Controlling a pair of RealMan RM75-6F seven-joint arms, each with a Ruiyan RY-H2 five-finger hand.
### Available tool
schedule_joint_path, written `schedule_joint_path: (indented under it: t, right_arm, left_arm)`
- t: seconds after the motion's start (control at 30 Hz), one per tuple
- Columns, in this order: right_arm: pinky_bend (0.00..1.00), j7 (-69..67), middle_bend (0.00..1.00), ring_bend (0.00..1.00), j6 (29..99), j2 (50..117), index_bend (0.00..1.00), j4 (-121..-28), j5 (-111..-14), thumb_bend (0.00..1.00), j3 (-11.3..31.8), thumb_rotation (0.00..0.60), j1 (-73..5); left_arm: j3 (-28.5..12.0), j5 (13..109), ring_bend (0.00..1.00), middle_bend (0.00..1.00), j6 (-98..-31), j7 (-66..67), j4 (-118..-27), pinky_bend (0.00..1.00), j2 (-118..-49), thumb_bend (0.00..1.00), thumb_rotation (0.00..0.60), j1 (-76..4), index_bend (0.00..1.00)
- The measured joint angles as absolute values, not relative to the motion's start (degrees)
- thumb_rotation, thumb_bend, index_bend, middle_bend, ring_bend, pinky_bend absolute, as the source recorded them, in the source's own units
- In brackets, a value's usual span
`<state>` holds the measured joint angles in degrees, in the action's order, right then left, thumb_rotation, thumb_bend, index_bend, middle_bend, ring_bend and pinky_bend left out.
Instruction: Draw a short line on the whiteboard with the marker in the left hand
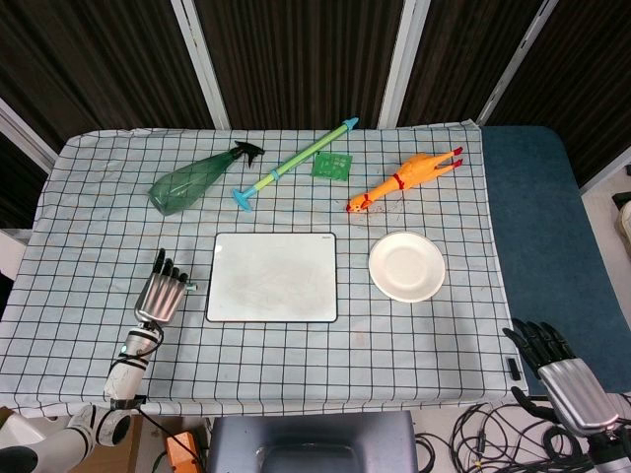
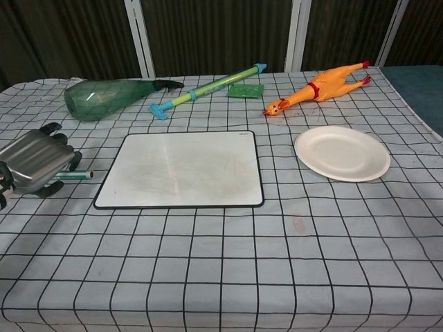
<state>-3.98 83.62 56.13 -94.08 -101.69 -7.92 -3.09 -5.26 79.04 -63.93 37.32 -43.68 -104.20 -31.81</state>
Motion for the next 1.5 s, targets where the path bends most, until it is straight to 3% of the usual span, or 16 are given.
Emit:
schedule_joint_path:
  t: [0.63, 0.87, 1.1, 1.5]
  right_arm:
    - [0.04, -3.8, 0.00, 0.00, 83.5, 56.2, 0.00, -94.2, -101.3, 0.27, -7.8, 0.600, -3.1]
    - [0.04, -3.7, 0.00, 0.00, 83.5, 56.2, 0.00, -94.2, -101.3, 0.27, -7.7, 0.600, -3.1]
    - [0.04, -3.4, 0.00, 0.00, 83.3, 56.2, 0.00, -94.3, -101.3, 0.27, -7.7, 0.600, -3.2]
    - [0.04, -4.9, 0.00, 0.00, 83.9, 55.9, 0.00, -94.1, -101.7, 0.27, -7.8, 0.600, -3.2]
  left_arm:
    - [-4.6, 80.3, 0.28, 0.50, -64.7, 35.1, -41.0, 0.12, -105.8, 0.37, 0.600, -32.2, 0.55]
    - [-3.8, 82.7, 0.40, 0.69, -67.7, 32.1, -38.6, 0.19, -106.7, 0.42, 0.600, -32.2, 0.72]
    - [-2.5, 85.9, 0.43, 0.74, -72.0, 26.6, -35.0, 0.20, -108.0, 0.45, 0.600, -32.2, 0.75]
    - [-1.8, 90.6, 0.46, 0.79, -78.8, 9.6, -46.9, 0.22, -107.0, 0.51, 0.600, -32.8, 0.77]
